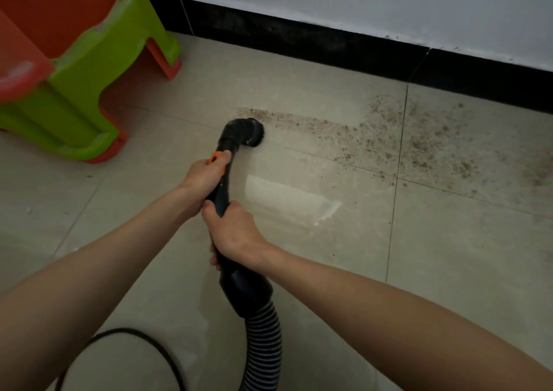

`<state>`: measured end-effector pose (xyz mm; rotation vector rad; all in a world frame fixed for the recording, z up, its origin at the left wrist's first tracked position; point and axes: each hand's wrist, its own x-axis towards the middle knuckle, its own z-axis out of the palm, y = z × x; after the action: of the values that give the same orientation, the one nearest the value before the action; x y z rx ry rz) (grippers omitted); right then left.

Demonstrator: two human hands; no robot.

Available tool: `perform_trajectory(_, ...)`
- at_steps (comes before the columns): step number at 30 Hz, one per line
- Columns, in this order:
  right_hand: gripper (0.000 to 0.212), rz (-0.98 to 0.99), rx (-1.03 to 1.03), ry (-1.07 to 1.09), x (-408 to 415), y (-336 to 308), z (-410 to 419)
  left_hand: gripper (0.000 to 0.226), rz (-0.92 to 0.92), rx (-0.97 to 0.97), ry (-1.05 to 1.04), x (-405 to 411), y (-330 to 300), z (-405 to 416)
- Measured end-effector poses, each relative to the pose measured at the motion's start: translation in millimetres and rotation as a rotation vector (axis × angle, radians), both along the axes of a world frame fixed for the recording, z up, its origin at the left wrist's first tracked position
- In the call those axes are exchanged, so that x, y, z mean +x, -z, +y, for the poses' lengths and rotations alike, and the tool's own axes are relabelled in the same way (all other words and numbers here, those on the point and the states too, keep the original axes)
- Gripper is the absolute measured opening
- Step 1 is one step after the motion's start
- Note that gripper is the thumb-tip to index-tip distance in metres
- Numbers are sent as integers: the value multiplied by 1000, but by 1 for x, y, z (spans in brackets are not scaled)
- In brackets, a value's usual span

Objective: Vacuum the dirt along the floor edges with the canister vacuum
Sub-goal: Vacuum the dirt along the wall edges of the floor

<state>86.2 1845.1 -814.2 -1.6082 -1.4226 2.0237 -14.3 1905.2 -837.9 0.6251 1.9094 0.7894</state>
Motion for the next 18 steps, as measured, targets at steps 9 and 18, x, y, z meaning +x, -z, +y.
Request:
perform_trajectory(9,43,130,-114,-191,2,13,-17,36,-100,21,-115,-49,-9,10)
perform_trajectory(18,36,194,-181,164,-3,10,-27,37,-134,-4,-73,-53,-17,37)
